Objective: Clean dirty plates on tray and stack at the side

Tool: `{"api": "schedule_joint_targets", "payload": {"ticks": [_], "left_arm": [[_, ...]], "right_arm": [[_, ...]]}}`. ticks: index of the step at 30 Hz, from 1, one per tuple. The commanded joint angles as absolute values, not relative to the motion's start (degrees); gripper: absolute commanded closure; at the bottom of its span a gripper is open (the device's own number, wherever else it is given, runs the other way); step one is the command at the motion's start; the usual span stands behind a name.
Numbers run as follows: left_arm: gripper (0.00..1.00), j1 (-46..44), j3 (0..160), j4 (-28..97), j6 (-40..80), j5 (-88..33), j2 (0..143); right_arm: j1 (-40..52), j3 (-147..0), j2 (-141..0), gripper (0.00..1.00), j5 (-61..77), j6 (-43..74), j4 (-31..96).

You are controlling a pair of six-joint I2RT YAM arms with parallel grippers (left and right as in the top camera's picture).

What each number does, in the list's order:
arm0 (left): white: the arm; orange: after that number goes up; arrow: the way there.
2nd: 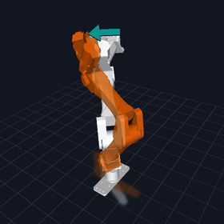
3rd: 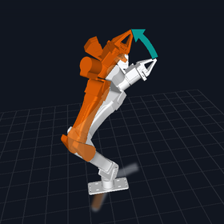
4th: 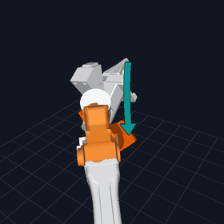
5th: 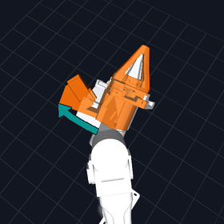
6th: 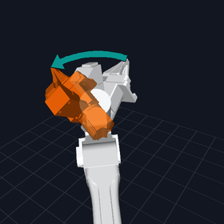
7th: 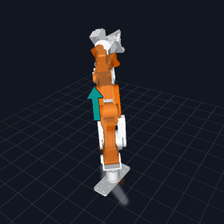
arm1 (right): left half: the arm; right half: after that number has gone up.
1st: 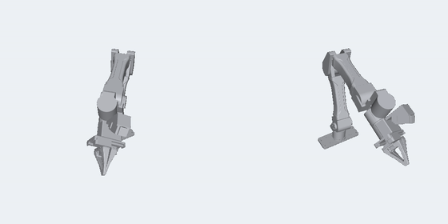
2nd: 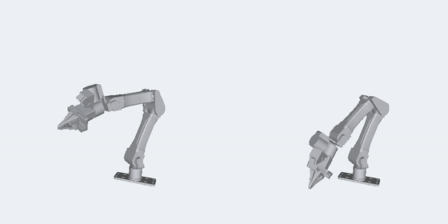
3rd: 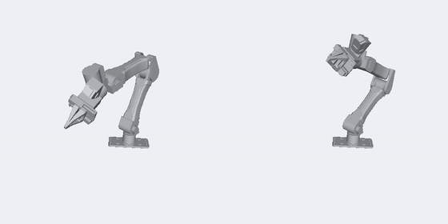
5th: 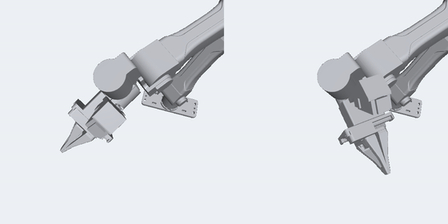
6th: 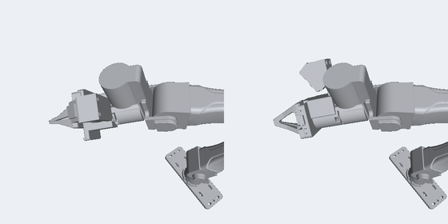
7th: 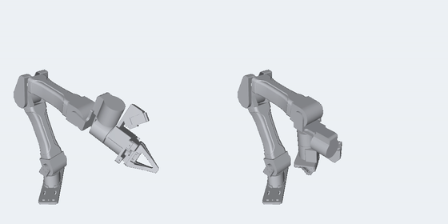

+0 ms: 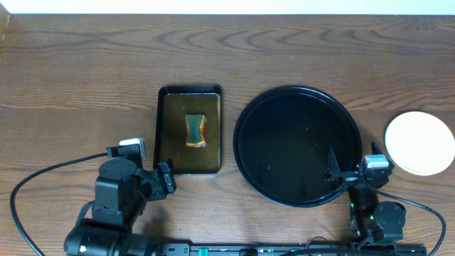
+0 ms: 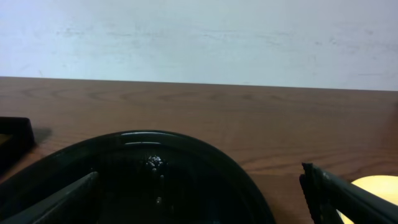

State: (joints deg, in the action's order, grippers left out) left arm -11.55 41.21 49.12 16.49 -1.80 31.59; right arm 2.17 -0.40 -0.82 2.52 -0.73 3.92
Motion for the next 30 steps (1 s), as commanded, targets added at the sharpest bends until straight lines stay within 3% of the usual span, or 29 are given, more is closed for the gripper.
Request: {"api": "schedule_joint_targets", "payload": {"ticks": [1, 21, 30], "left_arm": [[0.14, -11.70, 41.04, 49.21, 16.58, -2.17, 31.40], [0.14, -10.70, 40.95, 49.45, 12.93, -1.91, 30.85], [0.14, -5.37, 29.74, 35.79, 8.80, -1.93, 17.85]], "right_arm": [[2.66, -0.32, -0.34, 0.01, 1.72, -1.80, 4.16], [2.66, -0.32, -0.34, 0.01, 1.72, -1.80, 4.19], [2.66, -0.32, -0.34, 0.01, 1.72, -1.80, 4.16]]}}
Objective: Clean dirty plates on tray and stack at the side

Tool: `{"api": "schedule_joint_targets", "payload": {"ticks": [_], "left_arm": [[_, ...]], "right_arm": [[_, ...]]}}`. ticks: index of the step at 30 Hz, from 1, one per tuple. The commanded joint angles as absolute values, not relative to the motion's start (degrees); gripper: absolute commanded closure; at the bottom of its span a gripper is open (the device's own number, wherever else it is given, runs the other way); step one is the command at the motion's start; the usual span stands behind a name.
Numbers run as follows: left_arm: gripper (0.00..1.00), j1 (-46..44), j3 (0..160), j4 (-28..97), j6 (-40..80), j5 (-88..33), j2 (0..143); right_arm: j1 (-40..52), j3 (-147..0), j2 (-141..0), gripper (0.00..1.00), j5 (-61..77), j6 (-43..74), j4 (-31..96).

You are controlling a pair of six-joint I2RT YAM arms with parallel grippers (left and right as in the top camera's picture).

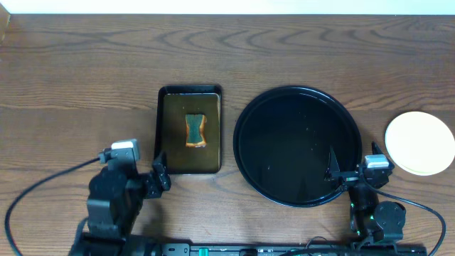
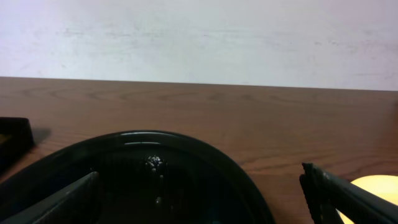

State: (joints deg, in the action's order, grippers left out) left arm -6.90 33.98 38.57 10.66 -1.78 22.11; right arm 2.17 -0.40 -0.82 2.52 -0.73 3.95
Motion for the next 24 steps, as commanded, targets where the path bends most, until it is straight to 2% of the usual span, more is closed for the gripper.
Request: {"api": "schedule_joint_targets", "payload": {"ticks": [1, 9, 16, 20, 24], "left_arm": [[0.14, -4.95, 27.99, 34.00, 8.82, -1.93, 16.14], [0.14, -4.01, 11.20, 16.53, 10.61, -1.91, 1.80], [0.14, -4.03, 0.19, -6.81, 10.96, -1.89, 0.10], [0.14, -4.03, 0.23, -6.59, 8.99, -1.28, 0.10], [0.14, -4.03, 0.23, 0.51, 9.04, -2.61, 0.10]], "right_arm": [[2.66, -0.32, -0.34, 0.01, 1.72, -1.80, 4.19], [2.66, -0.32, -0.34, 0.01, 1.72, -1.80, 4.16], [2.66, -0.32, -0.34, 0.01, 1.72, -1.80, 4.16], [2.66, -0.32, -0.34, 0.01, 1.72, -1.80, 4.16], [2.66, -0.32, -0.34, 0.01, 1.72, -1.80, 4.16]]}}
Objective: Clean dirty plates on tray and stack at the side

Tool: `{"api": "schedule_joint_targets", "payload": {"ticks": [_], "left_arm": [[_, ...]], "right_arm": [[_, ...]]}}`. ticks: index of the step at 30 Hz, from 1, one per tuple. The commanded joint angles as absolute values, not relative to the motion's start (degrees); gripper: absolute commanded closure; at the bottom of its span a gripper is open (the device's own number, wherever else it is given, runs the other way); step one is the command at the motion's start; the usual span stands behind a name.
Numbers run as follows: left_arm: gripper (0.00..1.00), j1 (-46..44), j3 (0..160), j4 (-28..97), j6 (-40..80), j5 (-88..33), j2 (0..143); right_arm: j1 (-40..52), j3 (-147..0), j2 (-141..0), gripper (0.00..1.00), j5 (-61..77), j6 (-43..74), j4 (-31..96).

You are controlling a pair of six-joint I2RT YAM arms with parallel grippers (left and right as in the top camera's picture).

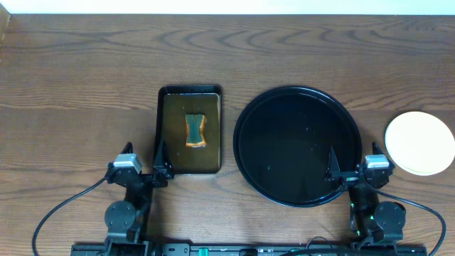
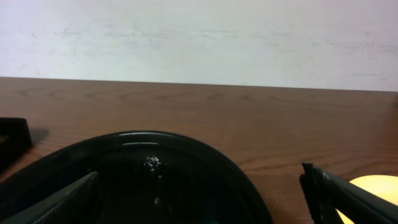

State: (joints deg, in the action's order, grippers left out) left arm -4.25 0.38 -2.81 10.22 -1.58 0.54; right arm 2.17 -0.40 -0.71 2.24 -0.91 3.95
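Note:
A single white plate [image 1: 419, 142] lies on the table to the right of the round black tray [image 1: 245, 117], which holds no plate. In the right wrist view the plate [image 2: 376, 185] peeks out at the lower right and the tray's rim [image 2: 186, 139] fills the foreground. My right gripper [image 1: 352, 155] rests open at the tray's front right edge, its fingers wide apart [image 2: 199, 208] with nothing between them. At the front left of the small rectangular tray [image 1: 162, 128], my left gripper [image 1: 145, 151] sits open. A sponge [image 1: 195, 131] lies in that tray.
Both arms sit folded low at the table's front edge, with cables trailing out to either side. A pale wall stands behind the table's far edge in the right wrist view. Bare wood surrounds both trays.
My left arm has drawn back and folded down toward the front edge, its gripper still by the small tray's front left corner. The right arm, plate, sponge and trays have not moved.
My left arm stood raised and bulky at the front left, gripper near the small tray's corner. Then it sat lower and straighter. Now it is folded small at the front edge, matching the right arm, which stayed still throughout.

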Motion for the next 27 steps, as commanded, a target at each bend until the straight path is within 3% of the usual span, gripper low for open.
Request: {"api": "schedule_joint_targets", "payload": {"ticks": [1, 27], "left_arm": [[0.14, -4.03, 0.23, 2.15, 9.06, -2.61, 0.10], [0.14, -4.03, 0.23, 3.86, 9.04, -2.55, 0.23]], "right_arm": [[2.66, -0.32, -0.36, 0.01, 1.72, -1.80, 4.16], [2.66, -0.32, -0.36, 0.01, 1.72, -1.80, 4.16]]}}
